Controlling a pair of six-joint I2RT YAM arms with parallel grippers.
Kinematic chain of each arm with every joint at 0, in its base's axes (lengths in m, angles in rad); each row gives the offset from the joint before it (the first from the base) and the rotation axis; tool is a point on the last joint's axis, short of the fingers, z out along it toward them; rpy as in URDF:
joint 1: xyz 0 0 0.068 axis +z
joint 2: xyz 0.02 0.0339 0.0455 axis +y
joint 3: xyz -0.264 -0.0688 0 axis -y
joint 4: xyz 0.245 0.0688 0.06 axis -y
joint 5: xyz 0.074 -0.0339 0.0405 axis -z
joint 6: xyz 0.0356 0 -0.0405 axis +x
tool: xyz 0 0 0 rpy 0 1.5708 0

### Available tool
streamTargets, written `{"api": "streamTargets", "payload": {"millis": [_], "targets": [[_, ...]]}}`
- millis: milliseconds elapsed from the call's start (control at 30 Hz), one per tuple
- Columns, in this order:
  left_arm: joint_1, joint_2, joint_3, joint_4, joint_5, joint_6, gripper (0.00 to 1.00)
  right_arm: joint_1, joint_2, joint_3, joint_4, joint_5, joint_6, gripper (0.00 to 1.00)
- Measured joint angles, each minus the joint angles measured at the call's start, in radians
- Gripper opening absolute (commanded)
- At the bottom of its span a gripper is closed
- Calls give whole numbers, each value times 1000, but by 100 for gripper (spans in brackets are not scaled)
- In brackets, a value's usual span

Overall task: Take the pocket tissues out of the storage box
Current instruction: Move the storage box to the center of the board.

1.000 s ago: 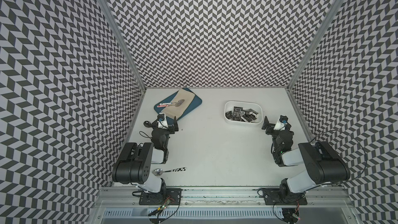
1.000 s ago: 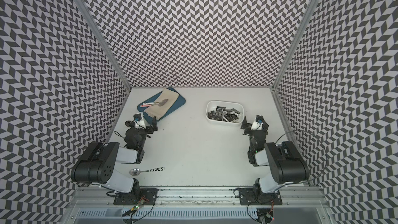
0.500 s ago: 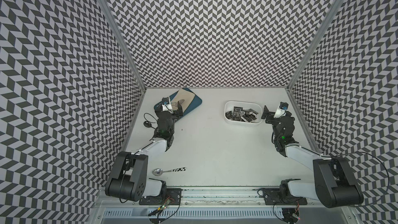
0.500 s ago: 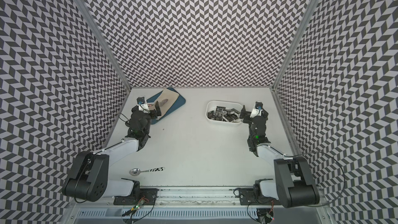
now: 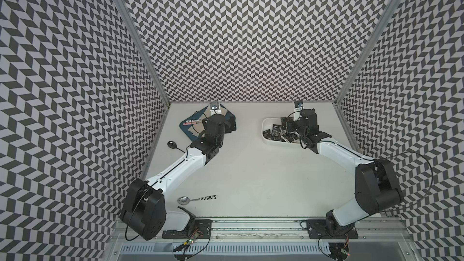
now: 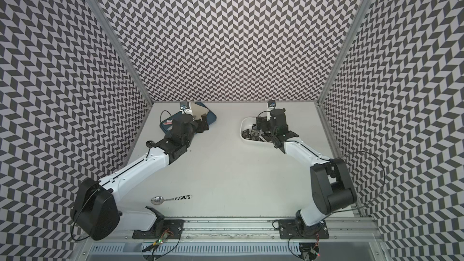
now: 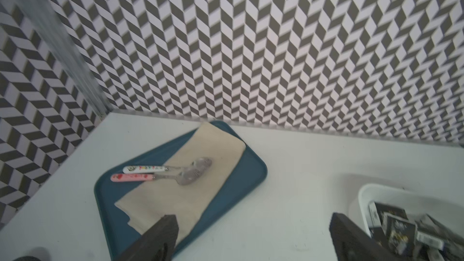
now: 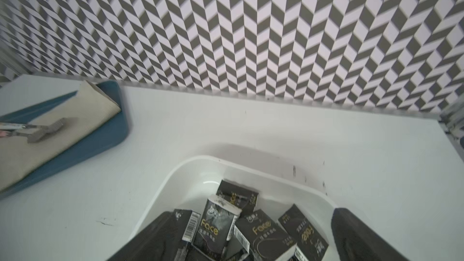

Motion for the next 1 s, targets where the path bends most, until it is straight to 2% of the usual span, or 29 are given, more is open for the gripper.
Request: {"api": "streamTargets", "payload": {"millis": [167, 433, 633, 800, 1000], "targets": [[-61, 4, 13, -95, -5, -23, 99, -62, 11, 5, -105, 8, 58, 94], [-63, 2, 50, -173, -13, -7, 99, -209, 41, -30, -120, -51, 115, 67], [-63, 2, 62, -177, -6, -9, 99, -221, 85, -63, -121, -109, 128, 48], [-63, 2, 62, -178, 0, -13, 99, -221, 103, -63, -120, -134, 126, 45], [-63, 1, 62, -177, 2, -13, 99, -236, 118, -63, -121, -136, 126, 30]]}}
